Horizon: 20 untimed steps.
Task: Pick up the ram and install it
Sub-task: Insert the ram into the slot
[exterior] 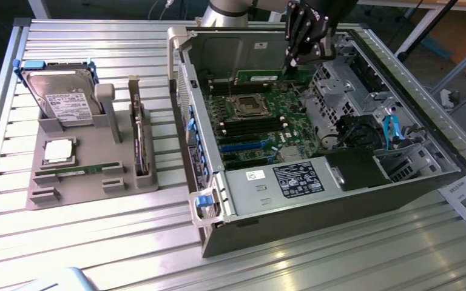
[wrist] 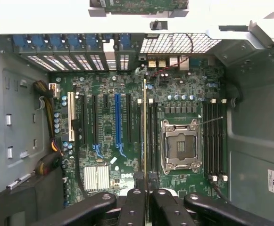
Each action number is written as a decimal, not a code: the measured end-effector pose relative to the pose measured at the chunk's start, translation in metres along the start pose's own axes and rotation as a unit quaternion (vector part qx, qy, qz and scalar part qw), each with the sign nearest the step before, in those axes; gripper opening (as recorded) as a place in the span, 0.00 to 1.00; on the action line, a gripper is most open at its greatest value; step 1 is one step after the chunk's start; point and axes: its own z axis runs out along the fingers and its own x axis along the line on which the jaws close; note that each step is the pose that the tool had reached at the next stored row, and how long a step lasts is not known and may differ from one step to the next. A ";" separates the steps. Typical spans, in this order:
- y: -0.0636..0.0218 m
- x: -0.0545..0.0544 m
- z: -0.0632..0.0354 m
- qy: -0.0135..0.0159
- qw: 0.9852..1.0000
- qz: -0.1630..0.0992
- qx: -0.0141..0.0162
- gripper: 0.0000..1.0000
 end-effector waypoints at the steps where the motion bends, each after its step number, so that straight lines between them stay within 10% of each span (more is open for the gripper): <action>1: 0.0001 -0.003 0.0005 0.000 1.000 0.000 0.000 0.12; 12: 0.0010 -0.038 0.0056 0.001 1.000 0.000 0.000 0.12; 20: 0.0010 -0.039 0.0080 0.001 1.000 0.000 0.000 0.12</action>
